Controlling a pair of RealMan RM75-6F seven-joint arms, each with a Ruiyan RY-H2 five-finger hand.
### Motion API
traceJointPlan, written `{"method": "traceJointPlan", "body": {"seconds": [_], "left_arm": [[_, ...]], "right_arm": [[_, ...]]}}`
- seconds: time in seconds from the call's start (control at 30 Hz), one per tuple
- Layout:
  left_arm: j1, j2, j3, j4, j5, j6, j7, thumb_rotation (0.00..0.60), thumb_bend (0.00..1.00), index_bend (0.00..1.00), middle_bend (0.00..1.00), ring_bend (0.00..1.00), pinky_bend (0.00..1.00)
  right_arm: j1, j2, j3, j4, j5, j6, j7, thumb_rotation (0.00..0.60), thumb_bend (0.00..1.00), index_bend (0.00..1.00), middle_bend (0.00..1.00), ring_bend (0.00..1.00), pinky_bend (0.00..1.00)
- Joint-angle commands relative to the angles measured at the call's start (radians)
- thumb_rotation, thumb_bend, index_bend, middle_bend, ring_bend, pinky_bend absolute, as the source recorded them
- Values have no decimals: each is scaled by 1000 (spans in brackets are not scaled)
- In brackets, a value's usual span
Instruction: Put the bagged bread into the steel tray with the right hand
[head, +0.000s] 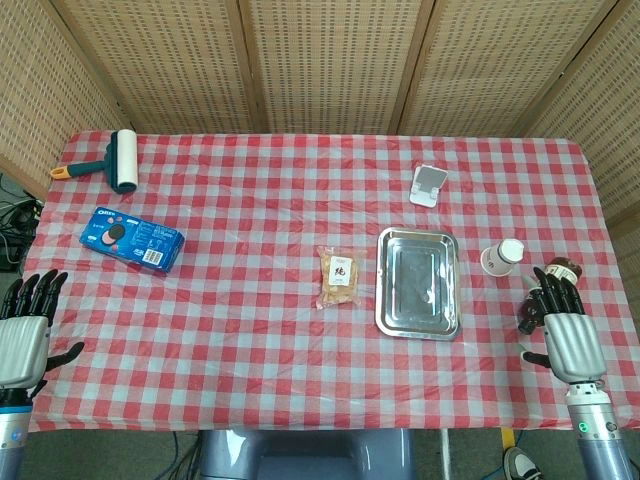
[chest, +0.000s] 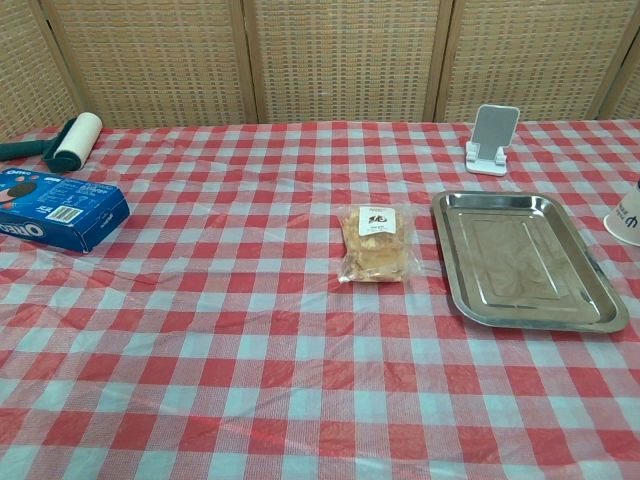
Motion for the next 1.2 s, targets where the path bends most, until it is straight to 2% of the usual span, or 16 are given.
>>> {"method": "traceJointPlan", "body": {"seconds": [0.03,0.97,1.2], "left_arm": [[1,0,0,-2,2,3,0,600,43,0,0,0,0],[4,11,-4,-6,1,7,-19,600,43,0,0,0,0],[-2,11,-17,3,-30,-8,-21,600,43,0,0,0,0]], "right_arm": [[0,0,-2,0,-2,-1,0,600,35,0,0,0,0],[9,-4,8,14,-8,1,32,600,35,0,0,0,0],[99,28,43,37,-79,-48,74,600,37,0,0,0,0]]}}
